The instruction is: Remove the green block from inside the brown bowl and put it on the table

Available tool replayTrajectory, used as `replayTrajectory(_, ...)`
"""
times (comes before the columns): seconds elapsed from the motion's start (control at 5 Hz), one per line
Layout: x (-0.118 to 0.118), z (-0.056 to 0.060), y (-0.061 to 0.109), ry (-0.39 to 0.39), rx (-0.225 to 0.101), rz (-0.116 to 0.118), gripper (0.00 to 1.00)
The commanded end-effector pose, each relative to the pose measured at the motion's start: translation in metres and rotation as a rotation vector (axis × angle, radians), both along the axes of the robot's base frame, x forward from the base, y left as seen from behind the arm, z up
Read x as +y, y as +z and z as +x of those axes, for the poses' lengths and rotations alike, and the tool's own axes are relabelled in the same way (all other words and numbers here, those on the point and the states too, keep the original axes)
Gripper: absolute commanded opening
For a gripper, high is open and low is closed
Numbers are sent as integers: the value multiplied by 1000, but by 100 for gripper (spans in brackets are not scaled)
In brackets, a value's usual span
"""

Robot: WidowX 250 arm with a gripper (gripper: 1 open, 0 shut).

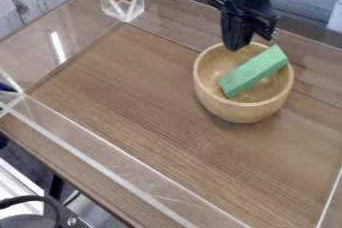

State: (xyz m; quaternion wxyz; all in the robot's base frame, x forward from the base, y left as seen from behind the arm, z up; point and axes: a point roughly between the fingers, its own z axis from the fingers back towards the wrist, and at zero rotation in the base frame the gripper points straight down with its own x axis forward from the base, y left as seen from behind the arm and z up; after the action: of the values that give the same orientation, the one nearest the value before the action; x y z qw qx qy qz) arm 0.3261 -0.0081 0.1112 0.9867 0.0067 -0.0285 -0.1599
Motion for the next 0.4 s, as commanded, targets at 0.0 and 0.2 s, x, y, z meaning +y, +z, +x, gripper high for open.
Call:
replayTrajectory(0.0, 2, 5, 10, 7, -41, -7, 0)
replayTrajectory(0.2, 3, 5, 10, 8, -42, -10, 0)
